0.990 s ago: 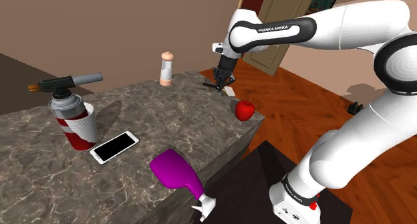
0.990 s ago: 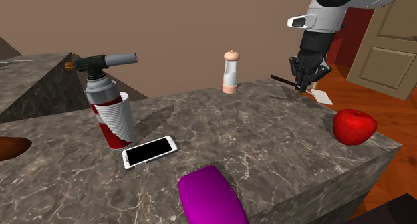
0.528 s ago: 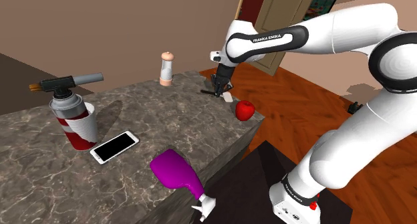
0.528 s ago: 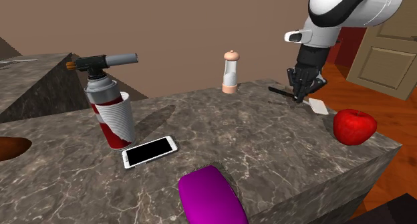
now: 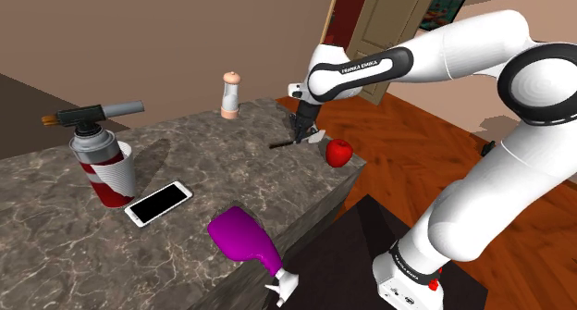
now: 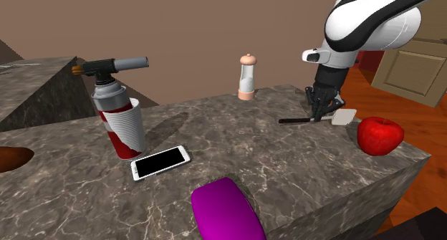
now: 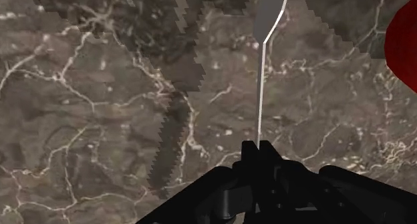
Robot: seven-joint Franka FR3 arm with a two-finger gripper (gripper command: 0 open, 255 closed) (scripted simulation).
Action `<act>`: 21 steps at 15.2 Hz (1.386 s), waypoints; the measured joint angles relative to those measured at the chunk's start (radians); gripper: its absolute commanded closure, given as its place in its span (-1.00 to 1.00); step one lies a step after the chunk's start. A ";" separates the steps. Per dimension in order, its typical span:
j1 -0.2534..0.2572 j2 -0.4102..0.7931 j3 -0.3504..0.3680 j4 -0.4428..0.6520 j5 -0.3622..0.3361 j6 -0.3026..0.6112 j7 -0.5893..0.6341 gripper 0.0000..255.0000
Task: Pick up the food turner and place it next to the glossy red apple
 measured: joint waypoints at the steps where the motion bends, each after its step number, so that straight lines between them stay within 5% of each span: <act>1: -0.001 0.004 -0.001 -0.009 0.001 0.012 -0.003 1.00; 11: 0.002 0.040 0.002 -0.028 0.007 0.071 -0.005 1.00; 12: 0.002 0.040 0.002 -0.028 0.007 0.071 -0.005 -1.00; 18: 0.002 0.042 0.002 -0.029 0.007 0.071 -0.005 -1.00; 21: -0.001 -0.002 -0.001 -0.002 0.000 0.002 -0.002 -1.00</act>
